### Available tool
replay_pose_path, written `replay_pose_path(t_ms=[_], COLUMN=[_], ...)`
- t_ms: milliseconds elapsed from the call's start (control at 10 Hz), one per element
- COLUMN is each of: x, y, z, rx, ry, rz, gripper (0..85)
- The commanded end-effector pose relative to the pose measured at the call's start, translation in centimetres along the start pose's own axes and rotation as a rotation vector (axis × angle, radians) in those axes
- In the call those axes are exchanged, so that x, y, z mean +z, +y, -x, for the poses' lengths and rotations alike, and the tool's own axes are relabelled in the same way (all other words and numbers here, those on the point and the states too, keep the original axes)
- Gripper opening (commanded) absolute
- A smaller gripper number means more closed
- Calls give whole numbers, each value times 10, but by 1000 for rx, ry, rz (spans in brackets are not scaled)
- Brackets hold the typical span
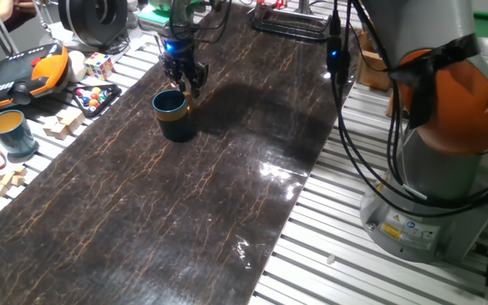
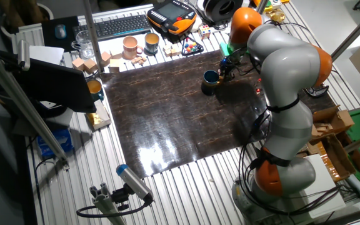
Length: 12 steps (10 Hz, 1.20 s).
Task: Pick up the cup
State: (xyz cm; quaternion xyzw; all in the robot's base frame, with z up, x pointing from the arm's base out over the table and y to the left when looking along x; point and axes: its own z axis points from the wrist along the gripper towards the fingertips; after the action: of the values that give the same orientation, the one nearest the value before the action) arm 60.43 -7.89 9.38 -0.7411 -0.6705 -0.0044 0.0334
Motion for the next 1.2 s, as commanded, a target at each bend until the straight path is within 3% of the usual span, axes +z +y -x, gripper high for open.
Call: replay_pose_path(t_ms=[0, 600, 900, 1000, 1100], x=[2, 12, 15, 14, 13], y=[0, 2, 1, 1, 1], z=[0, -2, -2, -1, 0], rx=[1, -2, 0, 2, -6], ry=[1, -10, -23, -35, -35], rz=[0, 9, 16, 22, 25], gripper=[423, 413, 290, 210, 50])
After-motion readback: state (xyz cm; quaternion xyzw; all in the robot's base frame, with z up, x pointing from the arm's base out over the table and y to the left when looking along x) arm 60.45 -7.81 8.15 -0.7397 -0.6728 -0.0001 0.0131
